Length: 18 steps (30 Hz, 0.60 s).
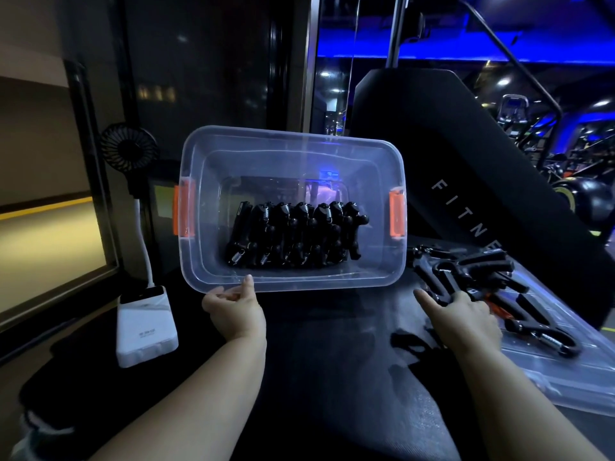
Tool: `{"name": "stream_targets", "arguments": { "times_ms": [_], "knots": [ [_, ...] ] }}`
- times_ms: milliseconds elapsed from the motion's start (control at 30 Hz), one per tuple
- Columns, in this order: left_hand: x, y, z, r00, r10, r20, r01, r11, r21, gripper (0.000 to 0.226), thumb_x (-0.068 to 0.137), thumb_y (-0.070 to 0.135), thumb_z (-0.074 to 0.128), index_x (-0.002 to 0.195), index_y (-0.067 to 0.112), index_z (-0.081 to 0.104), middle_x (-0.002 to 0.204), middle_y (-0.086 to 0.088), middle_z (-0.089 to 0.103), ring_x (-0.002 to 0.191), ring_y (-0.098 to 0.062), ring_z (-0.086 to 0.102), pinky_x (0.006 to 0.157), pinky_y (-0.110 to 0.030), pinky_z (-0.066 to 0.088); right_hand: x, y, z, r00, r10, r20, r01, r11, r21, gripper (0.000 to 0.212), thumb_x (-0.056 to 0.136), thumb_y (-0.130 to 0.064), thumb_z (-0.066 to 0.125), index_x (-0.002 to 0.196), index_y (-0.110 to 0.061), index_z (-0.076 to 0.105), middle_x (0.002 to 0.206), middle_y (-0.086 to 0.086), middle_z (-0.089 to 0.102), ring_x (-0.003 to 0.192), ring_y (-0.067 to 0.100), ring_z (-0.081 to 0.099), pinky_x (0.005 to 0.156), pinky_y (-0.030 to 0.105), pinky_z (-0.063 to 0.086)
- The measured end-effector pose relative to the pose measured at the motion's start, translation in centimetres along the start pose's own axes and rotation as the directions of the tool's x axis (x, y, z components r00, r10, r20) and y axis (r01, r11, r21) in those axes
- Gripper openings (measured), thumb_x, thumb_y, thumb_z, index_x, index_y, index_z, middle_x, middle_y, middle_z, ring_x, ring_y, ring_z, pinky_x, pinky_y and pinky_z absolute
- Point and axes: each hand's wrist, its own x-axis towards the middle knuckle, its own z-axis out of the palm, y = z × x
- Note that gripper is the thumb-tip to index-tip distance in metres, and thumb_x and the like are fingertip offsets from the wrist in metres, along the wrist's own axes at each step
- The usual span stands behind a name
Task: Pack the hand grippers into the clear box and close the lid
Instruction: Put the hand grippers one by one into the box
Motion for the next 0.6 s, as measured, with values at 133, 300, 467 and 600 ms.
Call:
{"name": "stream_targets", "arguments": {
  "times_ms": [133,300,467,600],
  "knots": [
    [0.1,-0.1,0.0,1.0,0.002,-0.001,-0.002,1.0,0.012,0.058,0.086,0.023,0.069,0.13,0.0,0.039,0.11,-0.015,0.063,0.088,-0.018,0.056,0.079,-0.027,0.042,-0.5,-0.2,-0.4,0.997,-0.046,-0.055,0.053,0.989,0.138,0.069,0.072,-0.082,0.044,0.105,-0.022,0.052,0.115,0.016,0.051,0.106,0.038,0.053,0.083,0.041,0.043],
    [0.1,-0.1,0.0,1.0,0.0,0.002,0.0,1.0,0.029,0.058,0.087,0.024,0.069,0.13,0.001,0.038,0.112,-0.015,0.063,0.088,-0.018,0.057,0.078,-0.027,0.043,-1.3,-0.6,-0.6,0.977,-0.146,-0.153,0.175,0.963,0.204,0.061,0.067,-0.08,0.054,0.095,-0.026,0.056,0.115,0.008,0.049,0.105,0.033,0.053,0.076,0.035,0.043],
    [0.2,-0.1,0.0,1.0,-0.013,-0.004,0.013,1.0,0.023,0.059,0.086,0.026,0.07,0.13,0.002,0.039,0.116,-0.016,0.06,0.089,-0.019,0.055,0.077,-0.028,0.042,-2.1,-1.2,-0.6,0.924,-0.279,-0.261,0.341,0.911,0.231,0.064,0.062,-0.071,0.07,0.106,-0.026,0.058,0.111,0.002,0.054,0.106,0.024,0.053,0.082,0.034,0.044],
    [0.2,-0.2,0.0,1.0,-0.01,-0.001,0.01,1.0,0.015,0.059,0.086,0.025,0.07,0.13,0.003,0.038,0.116,-0.018,0.061,0.089,-0.02,0.056,0.077,-0.027,0.041,-2.5,-1.7,-0.6,0.882,-0.361,-0.302,0.431,0.877,0.211,0.072,0.054,-0.07,0.075,0.105,-0.022,0.058,0.104,0.0,0.056,0.096,0.021,0.055,0.077,0.029,0.041]
  ]
}}
